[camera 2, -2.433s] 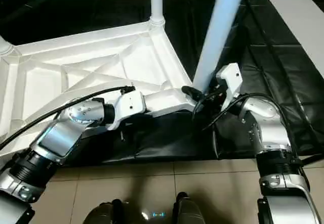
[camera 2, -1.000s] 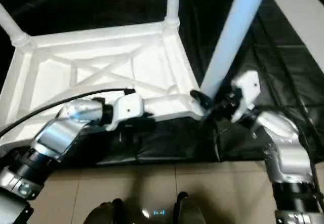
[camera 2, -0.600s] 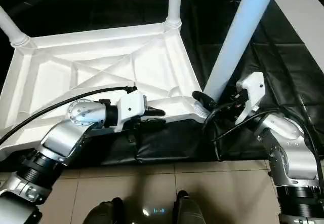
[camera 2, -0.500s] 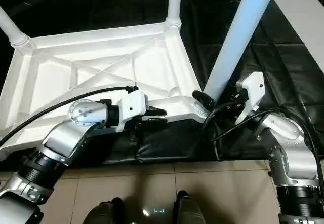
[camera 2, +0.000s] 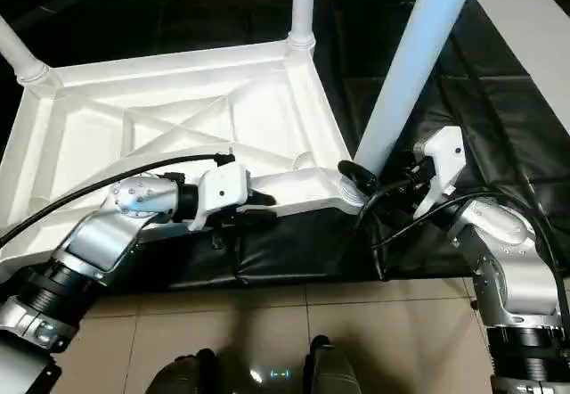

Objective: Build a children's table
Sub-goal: Rotate leg to tighten

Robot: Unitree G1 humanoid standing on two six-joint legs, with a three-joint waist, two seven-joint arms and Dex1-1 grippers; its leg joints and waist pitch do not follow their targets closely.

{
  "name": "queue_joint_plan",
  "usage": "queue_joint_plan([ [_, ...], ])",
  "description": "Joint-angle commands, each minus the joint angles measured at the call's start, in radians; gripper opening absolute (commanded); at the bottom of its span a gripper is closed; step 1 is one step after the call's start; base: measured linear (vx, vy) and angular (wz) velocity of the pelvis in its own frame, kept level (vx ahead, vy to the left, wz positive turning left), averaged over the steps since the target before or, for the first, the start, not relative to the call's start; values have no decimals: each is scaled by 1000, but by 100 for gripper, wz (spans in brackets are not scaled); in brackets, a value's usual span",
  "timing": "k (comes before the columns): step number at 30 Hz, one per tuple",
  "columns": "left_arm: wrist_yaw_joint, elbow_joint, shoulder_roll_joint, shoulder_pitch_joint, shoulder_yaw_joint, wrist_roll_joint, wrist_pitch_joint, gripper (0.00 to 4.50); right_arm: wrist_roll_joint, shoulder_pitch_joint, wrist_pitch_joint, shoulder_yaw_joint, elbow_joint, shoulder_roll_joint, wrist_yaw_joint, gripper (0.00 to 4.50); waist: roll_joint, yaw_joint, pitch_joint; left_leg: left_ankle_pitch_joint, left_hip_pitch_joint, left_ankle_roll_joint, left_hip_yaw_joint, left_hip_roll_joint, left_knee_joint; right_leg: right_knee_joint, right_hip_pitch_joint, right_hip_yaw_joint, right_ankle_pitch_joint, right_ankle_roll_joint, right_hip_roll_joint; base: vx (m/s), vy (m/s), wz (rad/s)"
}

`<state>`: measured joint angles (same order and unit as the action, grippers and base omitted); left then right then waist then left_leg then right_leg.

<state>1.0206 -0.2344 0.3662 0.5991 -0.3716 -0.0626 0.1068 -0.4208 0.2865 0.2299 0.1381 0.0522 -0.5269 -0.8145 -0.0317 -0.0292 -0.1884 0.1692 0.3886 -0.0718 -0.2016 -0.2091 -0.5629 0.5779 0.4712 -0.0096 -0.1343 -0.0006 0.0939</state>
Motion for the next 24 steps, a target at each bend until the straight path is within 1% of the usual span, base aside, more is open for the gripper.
queue_joint_plan([
  [1,6,-18,19,-20,-20,-17,16,69,8,6,-6,-7,-2,-15,-6,344,15,0,78,132,-15,127,-6,1,50,-49,-77,13,-118,-265,11,0,0,0],
  [4,14,-14,21,-29,-33,-23,34,55,14,7,-7,-8,-3,-14,-4,344,14,0,80,132,-15,126,-6,1,50,-47,-78,13,-108,-269,11,0,0,0],
  [5,3,-20,8,-29,-33,-25,40,41,14,10,-6,-5,-4,-10,1,344,14,0,81,126,-15,129,-7,1,49,-46,-78,13,-95,-273,11,0,0,0],
  [6,3,-20,8,-29,-33,-25,40,41,14,10,-6,-5,-4,-10,1,344,14,-1,80,124,-15,130,-7,0,49,-46,-78,13,-93,-275,11,0,0,0],
  [7,-8,-21,-6,-29,-28,-17,45,25,12,10,-5,-4,-5,-9,2,344,16,0,82,123,-16,131,-7,1,49,-46,-79,13,-92,-276,10,0,0,0],
  [8,-19,-17,-29,-28,-21,-2,45,16,13,9,-6,-5,-5,-5,3,344,16,-1,80,128,-16,132,-8,0,49,-48,-78,13,-100,-278,10,0,0,0],
  [9,-21,-16,-33,-27,-20,1,44,11,13,9,-6,-5,-5,-5,3,344,16,-2,80,133,-15,131,-8,1,49,-48,-78,13,-107,-277,11,0,0,0],
  [11,-20,-16,-39,-26,-31,-4,44,5,19,9,-9,-11,-4,0,4,344,14,-5,81,145,-21,132,-9,-1,49,-51,-74,14,-125,-276,11,0,0,0],
  [12,-21,-17,-40,-25,-35,-8,43,5,21,9,-10,-14,-4,2,4,344,14,-6,80,146,-16,128,-7,-1,50,-51,-77,13,-136,-271,12,0,0,0],
  [14,-18,-21,-36,-26,-48,-17,41,5,35,17,-16,-20,4,4,13,344,14,-5,83,140,-17,127,-6,0,49,-49,-77,13,-128,-267,12,0,0,0],
  [17,-18,-19,-35,-28,-54,-23,41,5,60,32,-31,-24,22,3,33,344,14,-4,84,122,-16,130,-7,1,47,-47,-77,13,-105,-270,11,0,0,0],
  [18,-18,-22,-33,-28,-56,-30,35,5,78,44,-40,-27,43,-7,37,344,14,-4,84,122,-17,131,-7,1,47,-47,-77,14,-104,-271,11,0,0,0],
  [20,-18,-22,-32,-29,-58,-37,32,5,88,50,-45,-30,59,-17,33,344,15,-5,86,119,-17,133,-8,1,46,-46,-78,13,-100,-274,11,0,0,0],
  [22,-17,-24,-31,-31,-58,-42,26,5,90,57,-41,-45,86,-39,-11,344,14,-5,87,117,-16,138,-7,2,45,-44,-81,13,-87,-279,11,0,0,0],
  [24,-16,-24,-29,-32,-59,-42,26,0,81,67,-44,-52,112,-41,-41,316,13,-5,86,116,-17,146,-7,0,44,-43,-80,13,-78,-285,11,0,0,0],
])
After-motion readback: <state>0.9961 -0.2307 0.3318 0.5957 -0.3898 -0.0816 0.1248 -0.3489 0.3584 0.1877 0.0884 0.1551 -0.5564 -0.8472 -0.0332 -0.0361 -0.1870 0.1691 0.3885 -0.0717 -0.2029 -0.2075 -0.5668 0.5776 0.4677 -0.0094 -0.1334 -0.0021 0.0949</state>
